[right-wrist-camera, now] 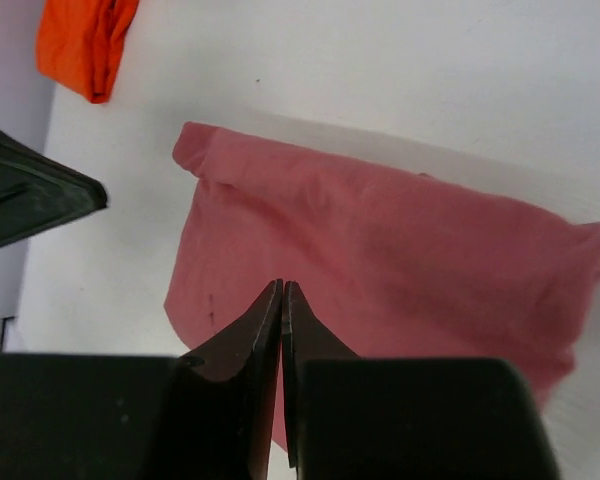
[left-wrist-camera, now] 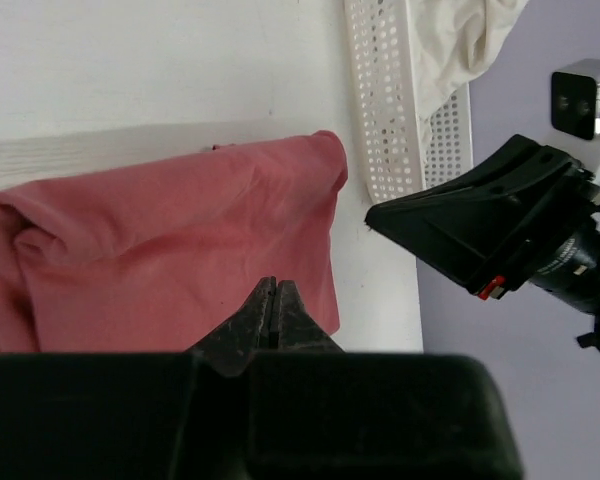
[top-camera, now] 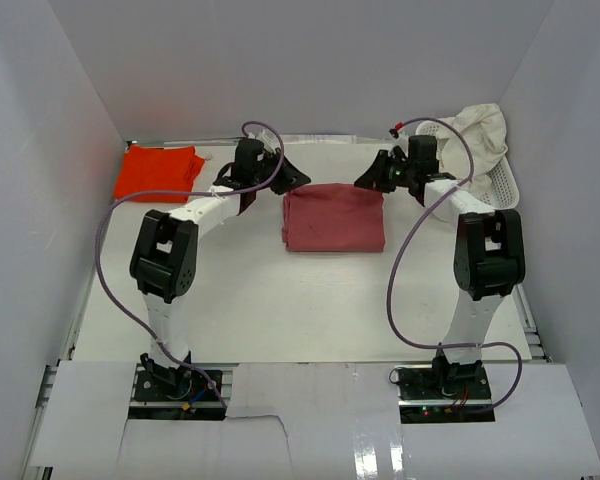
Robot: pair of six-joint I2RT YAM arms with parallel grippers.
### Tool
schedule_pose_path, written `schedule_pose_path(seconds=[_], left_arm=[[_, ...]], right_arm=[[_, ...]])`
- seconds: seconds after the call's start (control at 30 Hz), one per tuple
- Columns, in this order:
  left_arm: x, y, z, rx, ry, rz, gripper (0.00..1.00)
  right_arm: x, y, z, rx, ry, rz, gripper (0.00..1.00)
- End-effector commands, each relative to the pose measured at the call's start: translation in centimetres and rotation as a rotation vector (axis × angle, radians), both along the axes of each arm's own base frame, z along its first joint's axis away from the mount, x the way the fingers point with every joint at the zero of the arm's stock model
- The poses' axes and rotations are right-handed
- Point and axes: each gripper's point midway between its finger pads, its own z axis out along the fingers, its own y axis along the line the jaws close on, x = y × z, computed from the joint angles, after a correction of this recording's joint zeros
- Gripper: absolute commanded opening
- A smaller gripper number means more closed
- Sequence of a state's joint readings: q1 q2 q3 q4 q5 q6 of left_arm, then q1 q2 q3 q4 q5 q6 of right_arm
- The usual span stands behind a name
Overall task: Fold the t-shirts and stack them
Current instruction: Smooth out wrinkles on the folded tshirt
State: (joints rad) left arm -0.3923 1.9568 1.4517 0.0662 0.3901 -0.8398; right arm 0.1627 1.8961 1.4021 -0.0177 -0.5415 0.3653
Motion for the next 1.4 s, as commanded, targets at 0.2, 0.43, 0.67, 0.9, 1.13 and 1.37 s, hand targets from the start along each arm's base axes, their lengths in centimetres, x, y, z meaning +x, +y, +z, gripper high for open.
schedule_pose_path(seconds=[0.2, 0.43, 0.67, 0.9, 1.13, 1.37], left_arm=[[1.2, -4.2, -2.4, -0.166, -0.048, -0.155, 0.0], [3.9, -1.6, -5.3, -0.022, -0.134, 0.033, 0.0], [5.8, 0.6, -6.8, 0.14, -0.237, 0.25, 0.0], [5.6, 0.7, -8.8, 0.398, -0.331, 0.429, 0.0], [5.6, 0.1, -7.9, 0.468, -0.381, 0.489, 0.0], [4.7, -0.7, -4.4, 0.539, -0.488, 0.524, 0.0]], right_arm=[[2.1, 2.3, -2.0, 0.313, 0.055, 0.025, 0.08], [5.8, 1.1, -6.3, 0.235, 0.074, -0.11, 0.08], [7.2, -0.6, -9.0, 0.143, 0.03, -0.225, 0.08], [6.7, 0.9, -12.5, 0.064, 0.042, -0.203, 0.1], [5.7, 1.7, -14.1, 0.025, 0.04, -0.187, 0.11], [6.5, 1.8, -8.6, -0.05, -0.115, -0.152, 0.12]])
